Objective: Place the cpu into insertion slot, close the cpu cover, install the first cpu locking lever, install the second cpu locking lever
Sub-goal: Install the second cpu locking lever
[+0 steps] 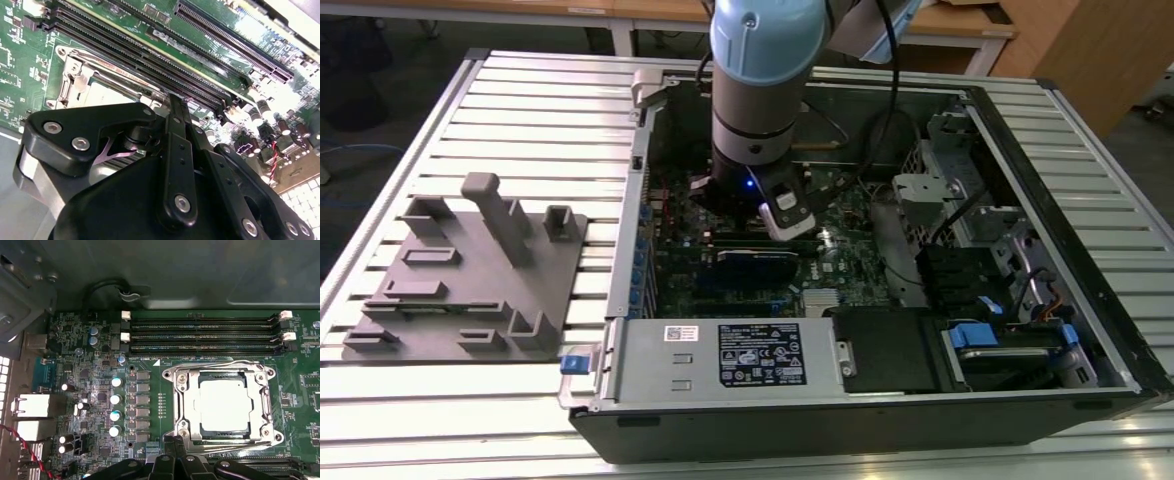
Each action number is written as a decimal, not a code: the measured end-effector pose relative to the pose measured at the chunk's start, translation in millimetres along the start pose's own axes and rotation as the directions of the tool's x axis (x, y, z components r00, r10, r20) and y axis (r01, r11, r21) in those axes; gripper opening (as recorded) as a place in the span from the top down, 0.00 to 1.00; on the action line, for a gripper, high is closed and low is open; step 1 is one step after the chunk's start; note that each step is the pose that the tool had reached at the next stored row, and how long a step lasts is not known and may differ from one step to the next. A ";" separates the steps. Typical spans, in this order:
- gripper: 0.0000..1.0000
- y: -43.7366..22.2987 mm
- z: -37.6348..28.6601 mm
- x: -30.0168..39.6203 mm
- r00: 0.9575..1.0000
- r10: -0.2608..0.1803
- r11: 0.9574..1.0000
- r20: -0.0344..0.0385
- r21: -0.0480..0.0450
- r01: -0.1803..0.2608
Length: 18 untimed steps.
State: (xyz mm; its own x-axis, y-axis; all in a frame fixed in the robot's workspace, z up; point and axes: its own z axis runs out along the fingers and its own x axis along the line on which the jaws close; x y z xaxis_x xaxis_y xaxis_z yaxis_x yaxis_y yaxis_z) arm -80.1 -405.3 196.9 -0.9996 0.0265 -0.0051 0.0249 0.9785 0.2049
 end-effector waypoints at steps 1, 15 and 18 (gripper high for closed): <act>0.90 0.0 0.5 0.1 1.000 0.000 1.000 0.000 0.000 0.000; 0.90 0.7 4.3 1.2 1.000 0.000 1.000 0.000 0.000 0.000; 0.90 0.7 5.0 1.9 1.000 0.000 1.000 0.000 -0.001 0.000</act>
State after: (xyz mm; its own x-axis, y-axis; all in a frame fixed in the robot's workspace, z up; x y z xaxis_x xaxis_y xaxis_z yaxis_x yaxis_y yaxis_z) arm -81.9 -403.5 192.1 -0.9996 0.0267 -0.0051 0.0250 0.9783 0.2055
